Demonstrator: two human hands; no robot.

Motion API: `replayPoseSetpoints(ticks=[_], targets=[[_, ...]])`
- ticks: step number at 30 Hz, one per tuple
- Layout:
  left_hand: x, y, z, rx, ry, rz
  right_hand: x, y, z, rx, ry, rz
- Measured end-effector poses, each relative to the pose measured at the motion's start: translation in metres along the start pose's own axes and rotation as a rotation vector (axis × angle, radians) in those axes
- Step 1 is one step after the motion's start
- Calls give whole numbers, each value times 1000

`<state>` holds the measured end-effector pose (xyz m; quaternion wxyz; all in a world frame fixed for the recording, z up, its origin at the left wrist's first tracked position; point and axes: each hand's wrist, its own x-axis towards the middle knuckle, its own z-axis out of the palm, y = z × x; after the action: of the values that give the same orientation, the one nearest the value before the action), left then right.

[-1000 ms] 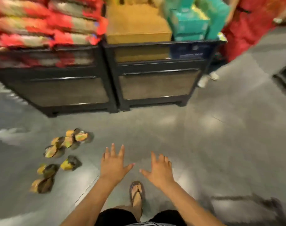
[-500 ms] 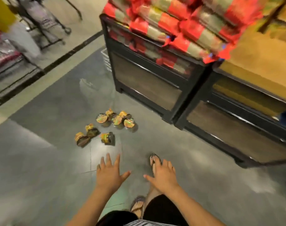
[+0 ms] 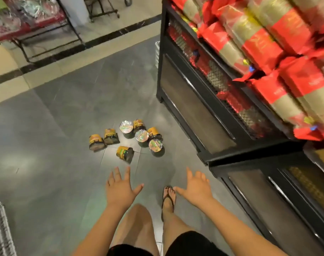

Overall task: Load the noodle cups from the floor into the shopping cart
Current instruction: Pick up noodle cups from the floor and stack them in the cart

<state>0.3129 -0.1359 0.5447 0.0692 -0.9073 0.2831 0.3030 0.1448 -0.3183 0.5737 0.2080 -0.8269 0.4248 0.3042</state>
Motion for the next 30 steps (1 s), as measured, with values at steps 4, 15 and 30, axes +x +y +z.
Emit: replayPoseSetpoints(ticks=[4, 15, 30], targets=[[42, 2, 16, -99, -36, -109, 66, -8, -7, -64, -89, 17], [291, -51, 179, -49, -93, -170, 358, -58, 114, -168, -155, -1], [529, -108, 381, -184, 231, -77, 591, -55, 327, -263, 290, -177]])
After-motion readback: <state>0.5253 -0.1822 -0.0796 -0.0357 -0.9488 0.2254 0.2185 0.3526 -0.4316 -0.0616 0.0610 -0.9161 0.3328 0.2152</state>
